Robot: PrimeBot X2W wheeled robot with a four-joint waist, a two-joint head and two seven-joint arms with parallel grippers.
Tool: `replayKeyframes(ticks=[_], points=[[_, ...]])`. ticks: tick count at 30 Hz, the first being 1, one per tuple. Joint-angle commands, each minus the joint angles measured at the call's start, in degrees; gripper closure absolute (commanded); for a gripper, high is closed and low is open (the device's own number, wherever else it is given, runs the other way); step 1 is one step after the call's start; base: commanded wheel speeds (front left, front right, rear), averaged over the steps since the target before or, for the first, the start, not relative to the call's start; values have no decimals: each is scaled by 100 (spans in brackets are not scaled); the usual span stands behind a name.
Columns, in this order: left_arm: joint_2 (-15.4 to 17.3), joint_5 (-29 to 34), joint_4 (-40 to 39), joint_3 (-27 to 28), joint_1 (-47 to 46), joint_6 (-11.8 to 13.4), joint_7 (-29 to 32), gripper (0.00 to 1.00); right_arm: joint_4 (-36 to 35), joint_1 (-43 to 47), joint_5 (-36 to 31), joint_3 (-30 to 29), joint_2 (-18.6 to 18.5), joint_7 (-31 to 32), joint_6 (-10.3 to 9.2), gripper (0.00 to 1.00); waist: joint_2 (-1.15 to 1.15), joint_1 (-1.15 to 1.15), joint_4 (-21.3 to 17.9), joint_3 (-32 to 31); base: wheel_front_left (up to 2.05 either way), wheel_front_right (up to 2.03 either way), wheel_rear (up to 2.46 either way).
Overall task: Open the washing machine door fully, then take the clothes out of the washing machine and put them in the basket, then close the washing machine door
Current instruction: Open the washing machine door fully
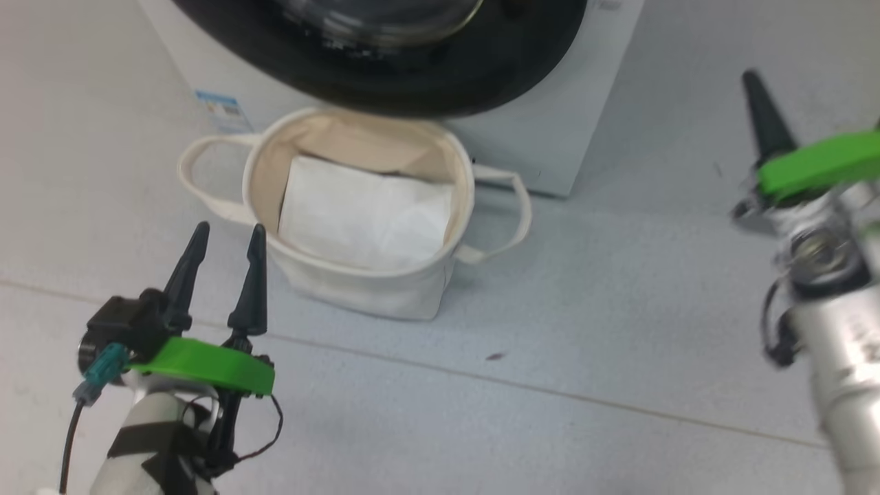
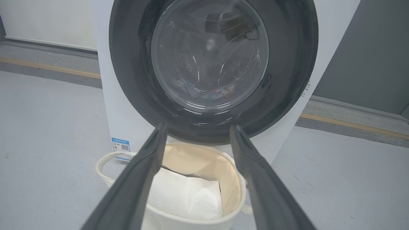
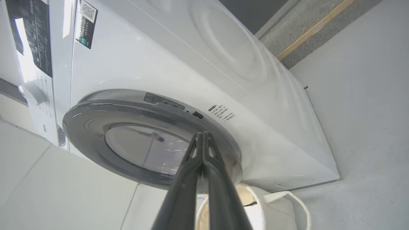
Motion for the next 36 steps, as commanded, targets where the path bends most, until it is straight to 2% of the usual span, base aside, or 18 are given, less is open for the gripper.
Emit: replayKeyframes(ticks=[1,8,18,27,36], points=[[66,-27,-195,199,-268,-21,-69,0,-205,-413,458,-64,-199,405,0,100,0,0,140,299,0,0,0],[-149,-23,-146,208,-440,-77,-69,0,182,-1469,1951,-416,-613,2118,0,100,0,0,396,860,0,0,0],[-426,22,-55,220,-642,-137,-69,0,1319,-3214,2670,-433,-805,3547,0,100,0,0,725,1422,0,0,0],[-587,3,53,182,-807,-153,-69,0,2046,-4409,2536,-331,-827,3582,0,100,0,0,901,1808,0,0,0],[-657,-66,107,32,-869,-156,-69,0,2544,-4932,2144,-148,-807,3250,0,100,0,0,1058,1983,0,0,0]])
